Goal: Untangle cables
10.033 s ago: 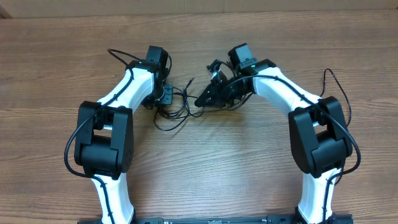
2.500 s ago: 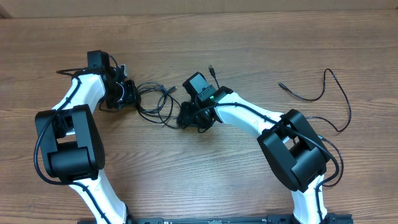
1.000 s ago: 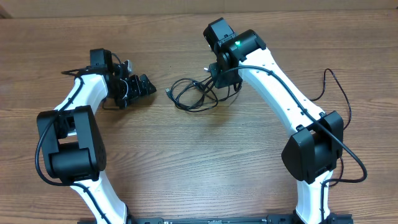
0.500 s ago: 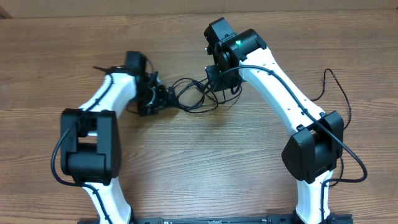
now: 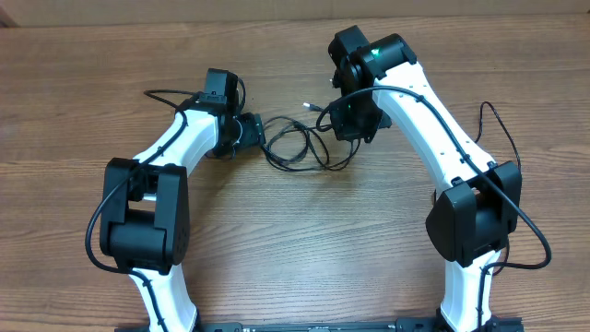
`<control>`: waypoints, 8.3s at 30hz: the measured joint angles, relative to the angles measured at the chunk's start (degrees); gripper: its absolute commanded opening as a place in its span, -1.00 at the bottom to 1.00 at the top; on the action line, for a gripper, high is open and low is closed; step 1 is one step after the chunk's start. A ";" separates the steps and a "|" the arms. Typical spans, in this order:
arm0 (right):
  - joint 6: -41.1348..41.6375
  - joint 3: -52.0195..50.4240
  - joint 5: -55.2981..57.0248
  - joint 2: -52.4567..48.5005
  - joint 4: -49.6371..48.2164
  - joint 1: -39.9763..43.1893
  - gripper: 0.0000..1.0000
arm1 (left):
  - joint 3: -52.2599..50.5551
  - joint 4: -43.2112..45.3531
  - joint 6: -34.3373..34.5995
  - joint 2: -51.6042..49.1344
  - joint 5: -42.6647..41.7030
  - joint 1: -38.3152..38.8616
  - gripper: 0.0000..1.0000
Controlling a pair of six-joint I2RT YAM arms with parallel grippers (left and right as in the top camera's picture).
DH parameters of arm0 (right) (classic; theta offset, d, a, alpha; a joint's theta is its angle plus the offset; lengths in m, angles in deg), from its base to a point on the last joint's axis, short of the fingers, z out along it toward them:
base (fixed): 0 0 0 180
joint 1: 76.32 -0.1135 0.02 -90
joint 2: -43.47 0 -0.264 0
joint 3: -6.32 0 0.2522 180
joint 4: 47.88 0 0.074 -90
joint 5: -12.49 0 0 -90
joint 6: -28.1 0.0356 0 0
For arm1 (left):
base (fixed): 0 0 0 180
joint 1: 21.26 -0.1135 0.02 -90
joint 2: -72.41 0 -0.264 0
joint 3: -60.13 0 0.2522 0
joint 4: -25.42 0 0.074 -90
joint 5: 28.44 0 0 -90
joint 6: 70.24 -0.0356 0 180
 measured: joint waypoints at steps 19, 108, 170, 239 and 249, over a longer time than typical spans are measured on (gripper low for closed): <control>2.60 0.00 -6.62 0.00 3.89 -0.02 -0.93 | 13.99 -26.69 -0.55 -1.88 2.84 -0.07 0.73; 2.99 -8.04 -10.38 0.00 -13.57 -0.02 0.32 | 4.63 -13.35 -3.61 -1.88 -6.16 4.55 -0.92; 19.56 -30.40 -18.67 0.00 -54.62 -8.48 -0.33 | 7.19 -19.45 -16.76 -1.88 -6.86 4.39 -0.91; 23.04 -35.58 -13.51 0.00 -63.34 -9.44 -0.20 | 7.19 -19.15 -16.74 -1.88 -5.81 4.39 -0.92; 24.63 -35.69 -11.39 0.00 -65.75 -11.56 -0.35 | 7.19 -18.56 -16.74 -1.88 -5.18 4.11 -0.91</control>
